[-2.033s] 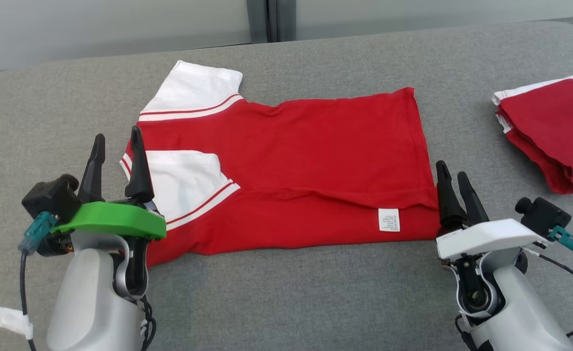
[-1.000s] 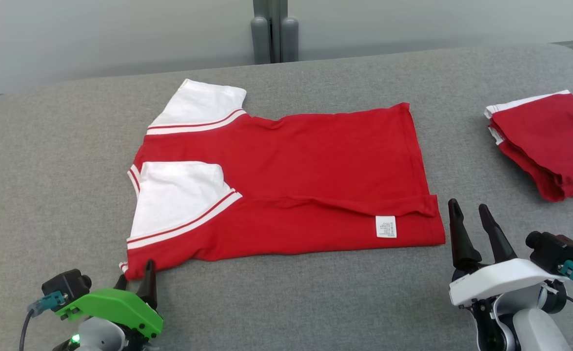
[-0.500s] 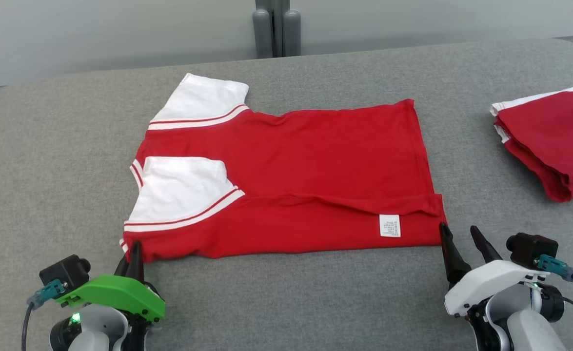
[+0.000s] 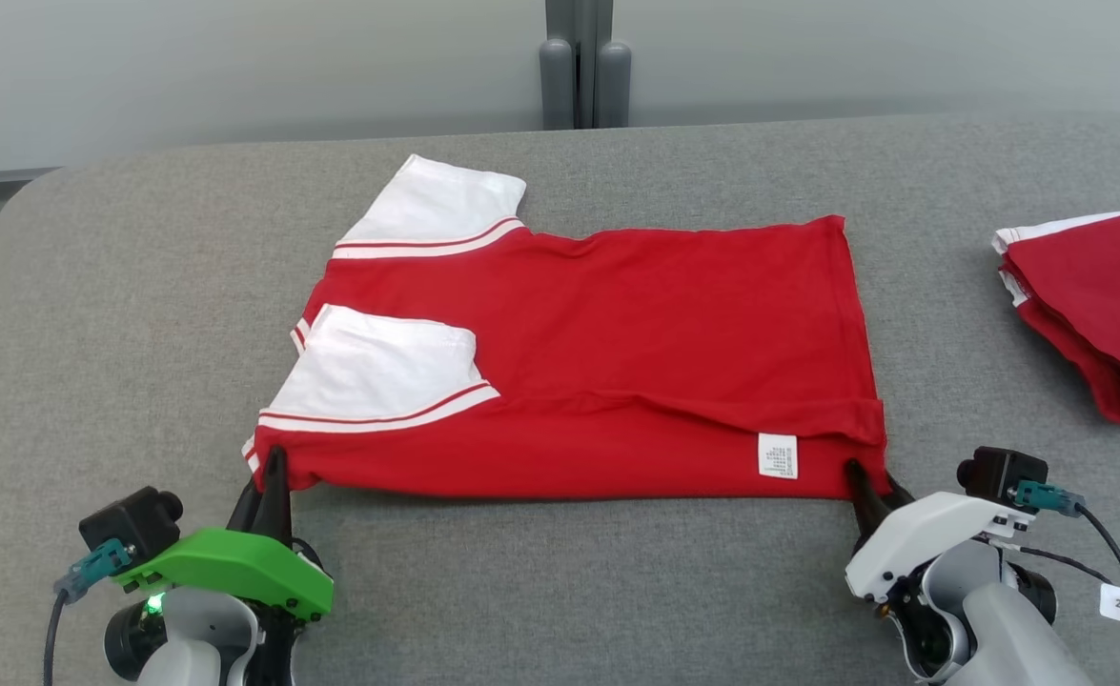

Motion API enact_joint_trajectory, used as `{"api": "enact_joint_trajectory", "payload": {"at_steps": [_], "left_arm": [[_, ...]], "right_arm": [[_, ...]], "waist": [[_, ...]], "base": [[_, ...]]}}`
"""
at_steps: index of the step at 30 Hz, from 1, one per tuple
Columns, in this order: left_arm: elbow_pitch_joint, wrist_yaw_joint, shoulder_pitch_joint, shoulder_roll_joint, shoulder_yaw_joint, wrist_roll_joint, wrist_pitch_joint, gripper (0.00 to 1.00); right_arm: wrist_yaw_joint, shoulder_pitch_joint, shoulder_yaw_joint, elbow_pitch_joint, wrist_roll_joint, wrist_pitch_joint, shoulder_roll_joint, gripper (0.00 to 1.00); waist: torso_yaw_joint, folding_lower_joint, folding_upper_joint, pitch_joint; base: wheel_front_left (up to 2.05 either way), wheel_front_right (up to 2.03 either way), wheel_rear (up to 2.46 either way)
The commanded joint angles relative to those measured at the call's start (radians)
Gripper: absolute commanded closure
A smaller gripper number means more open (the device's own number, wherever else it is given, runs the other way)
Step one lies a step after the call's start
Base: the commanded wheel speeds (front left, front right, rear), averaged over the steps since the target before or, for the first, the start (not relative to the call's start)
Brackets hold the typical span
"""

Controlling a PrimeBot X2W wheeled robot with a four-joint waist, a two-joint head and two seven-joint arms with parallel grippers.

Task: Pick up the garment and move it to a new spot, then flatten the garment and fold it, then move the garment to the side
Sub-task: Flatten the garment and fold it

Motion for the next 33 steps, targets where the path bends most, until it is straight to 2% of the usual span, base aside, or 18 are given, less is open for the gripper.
{"api": "enact_joint_trajectory", "payload": {"at_steps": [1, 5, 8, 14, 20, 25, 29, 30, 31, 32, 33], "left_arm": [[-0.013, 0.003, 0.007, 0.004, 0.002, -0.009, -0.003, 1.0], [-0.056, 0.005, 0.018, 0.011, 0.002, -0.011, 0.0, 1.0], [-0.111, 0.012, 0.029, 0.015, 0.01, -0.02, 0.007, 1.0], [-0.275, 0.045, 0.13, 0.025, 0.001, -0.025, 0.081, 1.0], [-0.399, 0.097, 0.299, 0.024, -0.024, -0.025, 0.148, 1.0], [-0.423, 0.135, 0.397, 0.008, -0.041, -0.041, 0.158, 1.0], [-0.386, 0.155, 0.403, 0.0, -0.055, -0.037, 0.145, 0.99], [-0.375, 0.159, 0.398, 0.0, -0.059, -0.032, 0.143, 0.63], [-0.364, 0.162, 0.392, -0.001, -0.06, -0.031, 0.14, 0.0], [-0.357, 0.164, 0.387, 0.001, -0.061, -0.027, 0.138, 0.0], [-0.351, 0.166, 0.38, 0.008, -0.061, -0.018, 0.134, 0.0]], "right_arm": [[0.0, -0.01, 0.014, 0.02, 0.018, 0.001, 0.003, 1.0], [0.0, -0.027, 0.011, 0.014, 0.041, -0.008, 0.0, 1.0], [0.0, -0.014, -0.017, -0.035, 0.082, 0.024, 0.0, 1.0], [-0.001, 0.076, -0.061, -0.208, 0.123, 0.193, -0.028, 1.0], [-0.001, 0.237, -0.116, -0.393, 0.098, 0.282, -0.022, 1.0], [0.0, 0.342, -0.16, -0.483, 0.079, 0.312, -0.007, 1.0], [-0.001, 0.374, -0.166, -0.509, 0.063, 0.311, -0.001, 0.98], [-0.001, 0.378, -0.165, -0.512, 0.055, 0.307, -0.001, 0.63], [-0.001, 0.38, -0.162, -0.516, 0.051, 0.302, 0.0, 0.16], [-0.001, 0.383, -0.162, -0.52, 0.048, 0.296, 0.0, 0.0], [-0.001, 0.387, -0.159, -0.524, 0.048, 0.287, 0.0, 0.0]], "waist": [[0.001, 0.0, 0.0, -0.007], [-0.001, 0.0, 0.0, -0.027], [-0.004, 0.0, 0.0, -0.042], [-0.016, 0.0, 0.0, -0.063], [-0.019, 0.0, 0.0, -0.069], [-0.016, 0.0, 0.0, -0.066], [-0.022, 0.0, 0.0, -0.056], [-0.027, 0.0, 0.0, -0.052], [-0.031, 0.0, 0.0, -0.048], [-0.035, 0.0, 0.0, -0.046], [-0.04, 0.0, 0.0, -0.042]], "base": [[0.0, 0.0, 0.0], [0.0, 0.0, 0.0], [0.0, 0.0, 0.0], [0.0, 0.0, 0.0], [0.0, 0.0, 0.0], [0.0, 0.0, 0.0], [0.0, 0.0, 0.0], [0.0, 0.0, 0.0], [0.0, 0.0, 0.0], [0.0, 0.0, 0.0], [0.0, 0.0, 0.0]]}}
